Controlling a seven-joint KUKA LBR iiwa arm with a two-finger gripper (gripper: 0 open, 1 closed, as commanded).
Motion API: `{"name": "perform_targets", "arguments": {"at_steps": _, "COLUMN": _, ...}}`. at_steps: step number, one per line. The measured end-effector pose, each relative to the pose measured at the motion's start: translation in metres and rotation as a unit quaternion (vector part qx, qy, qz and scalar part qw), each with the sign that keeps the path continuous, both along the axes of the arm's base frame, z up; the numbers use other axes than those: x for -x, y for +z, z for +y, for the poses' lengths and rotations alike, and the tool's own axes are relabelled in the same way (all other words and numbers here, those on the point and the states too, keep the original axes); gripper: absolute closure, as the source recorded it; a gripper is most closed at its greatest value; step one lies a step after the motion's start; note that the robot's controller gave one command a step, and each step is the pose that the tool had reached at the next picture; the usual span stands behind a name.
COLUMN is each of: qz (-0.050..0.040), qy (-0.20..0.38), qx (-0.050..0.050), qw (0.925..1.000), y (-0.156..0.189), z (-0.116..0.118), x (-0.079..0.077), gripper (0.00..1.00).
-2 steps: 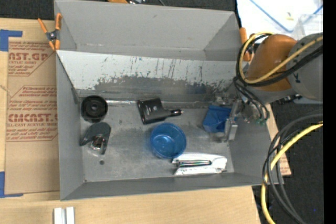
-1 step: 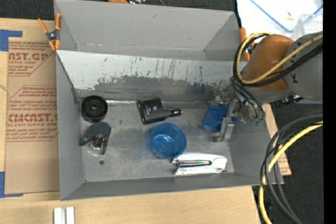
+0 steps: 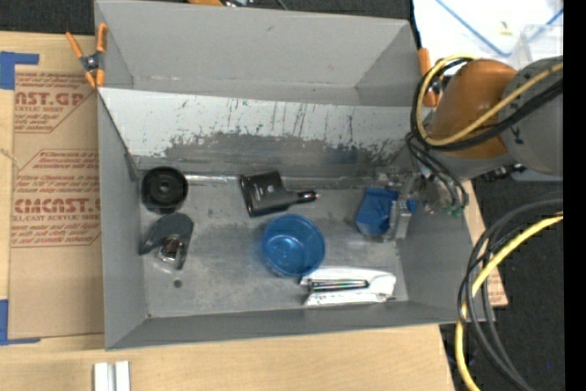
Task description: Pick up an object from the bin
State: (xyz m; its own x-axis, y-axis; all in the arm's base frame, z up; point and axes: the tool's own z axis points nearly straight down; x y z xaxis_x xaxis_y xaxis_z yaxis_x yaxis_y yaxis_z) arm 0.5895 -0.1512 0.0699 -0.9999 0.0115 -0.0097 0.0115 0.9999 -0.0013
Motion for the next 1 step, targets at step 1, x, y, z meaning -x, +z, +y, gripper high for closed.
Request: {"name": "perform_targets", "arguments": {"at_steps": 1, "qz": 0.0000, "qy": 0.000, "qx": 0.000, "qw": 1.0000, "y": 0.0004, "z": 0.0000, "x": 0.0001, "gripper": 1.00}}
